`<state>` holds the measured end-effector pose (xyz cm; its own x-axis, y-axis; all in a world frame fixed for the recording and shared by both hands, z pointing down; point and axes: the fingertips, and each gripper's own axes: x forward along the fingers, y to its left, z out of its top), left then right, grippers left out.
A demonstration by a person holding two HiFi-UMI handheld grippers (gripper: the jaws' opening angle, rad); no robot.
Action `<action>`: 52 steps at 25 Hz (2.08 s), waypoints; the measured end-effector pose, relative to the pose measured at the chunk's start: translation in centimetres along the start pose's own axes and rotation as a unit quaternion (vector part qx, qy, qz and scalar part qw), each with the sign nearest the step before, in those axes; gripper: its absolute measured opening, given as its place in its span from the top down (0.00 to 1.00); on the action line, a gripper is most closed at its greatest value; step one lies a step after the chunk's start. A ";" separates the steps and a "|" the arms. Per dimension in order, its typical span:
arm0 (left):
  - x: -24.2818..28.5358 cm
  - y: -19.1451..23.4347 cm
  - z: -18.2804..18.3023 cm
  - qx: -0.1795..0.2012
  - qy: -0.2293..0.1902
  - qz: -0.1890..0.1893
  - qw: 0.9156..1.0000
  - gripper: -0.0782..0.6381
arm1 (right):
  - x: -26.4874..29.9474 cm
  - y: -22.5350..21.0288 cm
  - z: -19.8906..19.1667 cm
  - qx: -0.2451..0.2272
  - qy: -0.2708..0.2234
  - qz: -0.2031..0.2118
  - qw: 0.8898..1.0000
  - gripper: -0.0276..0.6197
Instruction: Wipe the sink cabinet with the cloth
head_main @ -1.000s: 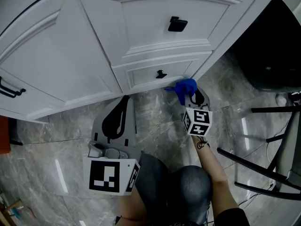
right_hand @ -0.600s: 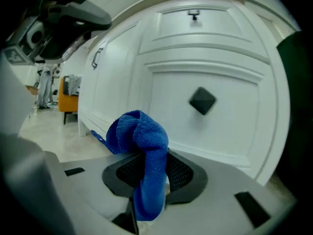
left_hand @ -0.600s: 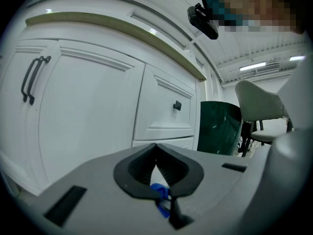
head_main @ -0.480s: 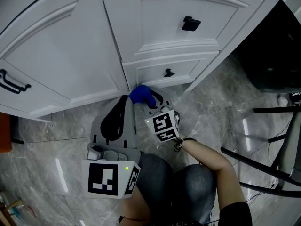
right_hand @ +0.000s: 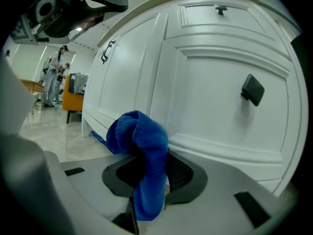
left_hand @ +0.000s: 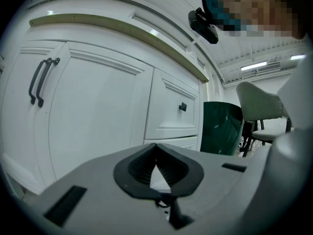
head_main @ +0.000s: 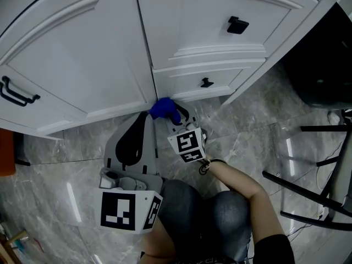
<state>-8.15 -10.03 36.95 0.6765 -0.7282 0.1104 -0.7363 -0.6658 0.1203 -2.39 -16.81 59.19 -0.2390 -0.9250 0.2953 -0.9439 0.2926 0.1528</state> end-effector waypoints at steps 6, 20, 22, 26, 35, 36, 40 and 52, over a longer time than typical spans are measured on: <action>-0.1 0.1 0.0 0.000 0.000 -0.001 1.000 0.89 | 0.0 -0.1 0.1 -0.002 -0.010 0.003 1.000 0.78; 0.8 -0.8 -1.0 0.018 0.021 -0.004 1.000 0.89 | -2.0 -4.3 -0.4 0.020 -0.033 -0.039 0.998 0.78; 0.9 -0.9 -1.0 0.020 0.022 -0.004 1.000 0.89 | -2.4 -5.0 -0.4 0.020 -0.041 -0.047 0.998 0.78; 1.1 -1.0 -1.1 0.020 0.024 -0.006 0.999 0.89 | -3.1 -6.3 -0.4 0.021 -0.055 -0.050 0.997 0.78; 1.2 -1.3 -1.1 0.022 0.026 -0.009 0.999 0.89 | -4.3 -8.7 -0.4 0.043 -0.064 -0.074 0.994 0.78; 1.2 -1.3 -1.1 0.022 0.025 -0.009 0.999 0.89 | -4.3 -8.8 -0.4 0.046 -0.064 -0.074 0.994 0.78; 1.2 -1.5 -1.0 0.022 0.025 -0.009 0.999 0.89 | -4.6 -9.2 -0.4 0.045 -0.063 -0.077 0.994 0.78; 1.9 -2.4 -1.1 0.024 0.025 -0.018 0.999 0.89 | -5.6 -11.4 -1.1 0.056 -0.057 -0.100 0.992 0.78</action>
<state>-5.03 -9.65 38.00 0.7011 -0.6956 0.1565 -0.7109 -0.6990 0.0778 9.91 -14.72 56.86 -0.0620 -0.9852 0.1596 -0.9929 0.0772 0.0910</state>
